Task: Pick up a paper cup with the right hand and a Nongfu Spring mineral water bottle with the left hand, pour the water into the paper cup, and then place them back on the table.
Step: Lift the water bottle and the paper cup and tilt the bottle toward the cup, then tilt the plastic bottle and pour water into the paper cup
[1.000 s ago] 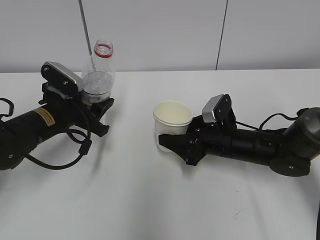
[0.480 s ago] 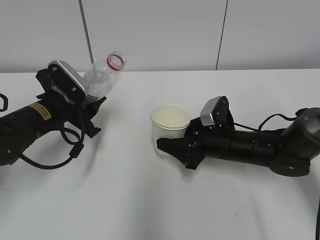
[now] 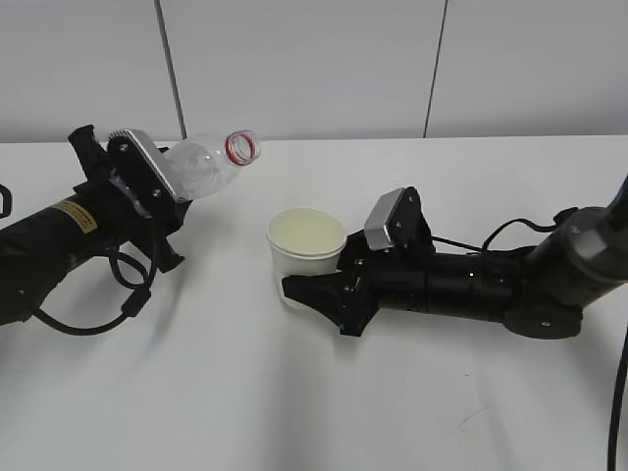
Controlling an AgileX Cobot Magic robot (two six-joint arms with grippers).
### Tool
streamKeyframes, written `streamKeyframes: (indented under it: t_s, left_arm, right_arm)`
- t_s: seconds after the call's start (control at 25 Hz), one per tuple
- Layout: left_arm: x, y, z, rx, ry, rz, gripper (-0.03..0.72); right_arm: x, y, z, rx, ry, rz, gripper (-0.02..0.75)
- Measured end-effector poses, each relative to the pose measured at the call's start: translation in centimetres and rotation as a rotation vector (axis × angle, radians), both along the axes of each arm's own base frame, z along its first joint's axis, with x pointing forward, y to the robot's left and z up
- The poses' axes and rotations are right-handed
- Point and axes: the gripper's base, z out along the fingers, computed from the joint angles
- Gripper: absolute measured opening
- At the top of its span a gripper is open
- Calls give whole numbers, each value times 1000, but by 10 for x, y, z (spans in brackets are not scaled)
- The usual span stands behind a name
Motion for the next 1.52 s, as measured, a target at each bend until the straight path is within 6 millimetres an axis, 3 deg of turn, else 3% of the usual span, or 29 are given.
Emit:
streamKeyframes:
  t_s: [0.92,1.52]
  left_arm:
    - [2,1,8,274,-218,-31,397]
    - [3,3,12,342,-287,-2,397]
  right_arm:
    - [2,6,-4,-72,20,-12,497]
    - [2,6,-4,-72,20,-12,496]
